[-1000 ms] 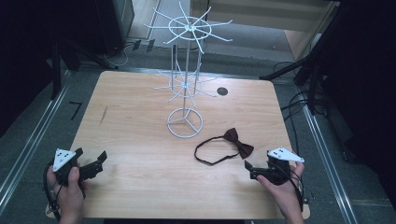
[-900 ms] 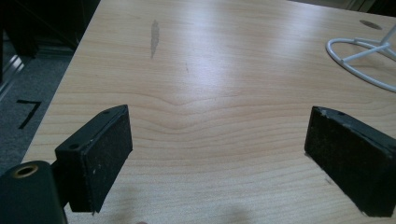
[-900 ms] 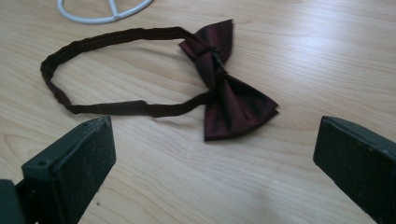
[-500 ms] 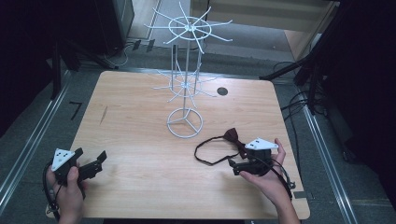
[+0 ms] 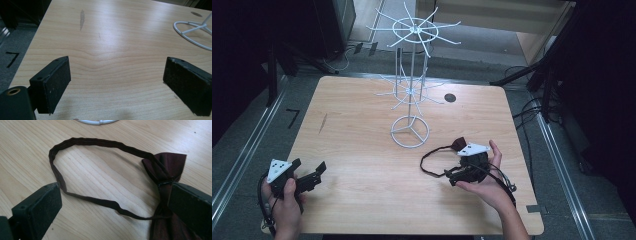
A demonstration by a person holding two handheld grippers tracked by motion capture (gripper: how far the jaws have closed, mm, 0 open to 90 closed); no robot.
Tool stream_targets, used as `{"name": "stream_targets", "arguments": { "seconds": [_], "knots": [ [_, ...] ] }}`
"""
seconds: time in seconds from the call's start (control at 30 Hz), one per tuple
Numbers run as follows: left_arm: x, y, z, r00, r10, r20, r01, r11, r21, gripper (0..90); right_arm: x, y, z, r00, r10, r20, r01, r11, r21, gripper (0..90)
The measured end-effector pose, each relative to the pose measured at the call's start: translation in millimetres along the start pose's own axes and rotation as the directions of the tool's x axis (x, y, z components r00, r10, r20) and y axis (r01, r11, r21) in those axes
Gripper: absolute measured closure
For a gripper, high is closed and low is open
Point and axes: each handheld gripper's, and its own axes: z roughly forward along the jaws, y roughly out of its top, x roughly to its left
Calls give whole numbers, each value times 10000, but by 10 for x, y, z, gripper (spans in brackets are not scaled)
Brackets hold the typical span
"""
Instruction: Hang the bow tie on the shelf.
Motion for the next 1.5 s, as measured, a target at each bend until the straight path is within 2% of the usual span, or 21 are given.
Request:
{"name": "stream_targets", "arguments": {
  "seconds": [0.53, 0.8, 0.83, 0.87, 0.9, 0.93, 0.97, 1.03, 1.13, 1.17, 1.2, 1.27, 1.33, 1.5],
  "knots": [
    [9, 0, 0, 9999, -86, 74, 87, 10000, -23, 83, 124, 181, 211, 9944, -1030, 233, 1014, 9931, 584, 0],
    [12, 2, 2, 9999, -94, 86, 94, 10000, 28, 83, 125, 248, 257, 9888, -1491, 13, 1488, 9875, 520, 0],
    [10, 2, 3, 9999, -107, 76, 107, 9999, 30, 83, 49, 277, 248, 9921, -1244, -188, 1248, 9919, 241, 0],
    [10, 2, 3, 9999, -107, 76, 107, 9999, 30, 84, 49, 277, 248, 9921, -1244, -188, 1248, 9919, 241, 0],
    [10, 2, 3, 9999, -105, 75, 105, 9999, 31, 84, 20, 284, 245, 9940, -1052, -298, 1058, 9942, 180, 0],
    [11, 2, 3, 9999, -94, 81, 93, 10000, 27, 83, -67, 296, 253, 9972, -721, -195, 724, 9973, 139, 0],
    [11, 2, 3, 9999, -94, 81, 93, 10000, 27, 83, -67, 296, 253, 9972, -721, -195, 724, 9973, 139, 0],
    [11, 2, 4, 9999, -104, 95, 104, 9999, 26, 84, -206, 292, 260, 9995, -236, -225, 240, 9996, 151, 0],
    [12, 2, 3, 9999, -106, 103, 106, 9999, 28, 84, -337, 254, 247, 9998, 61, -201, -58, 9998, 183, 0],
    [12, 2, 3, 9999, -106, 103, 106, 9999, 28, 83, -337, 254, 247, 9998, 61, -201, -58, 9998, 183, 0],
    [13, 2, 2, 9999, -104, 114, 103, 9999, 35, 83, -418, 202, 229, 9996, 223, -193, -218, 9993, 289, 0],
    [12, 2, 2, 9999, -114, 121, 114, 9999, 31, 84, -441, 181, 224, 9994, 274, -209, -267, 9991, 322, 0],
    [13, 1, 2, 9999, -116, 113, 116, 9999, 12, 83, -513, 90, 204, 9987, 361, -369, -338, 9976, 601, 3],
    [13, 2, 1, 9999, -120, 116, 120, 9999, 28, 84, -541, -29, 169, 9983, 270, -526, -234, 9975, 667, 44]
  ]
}}
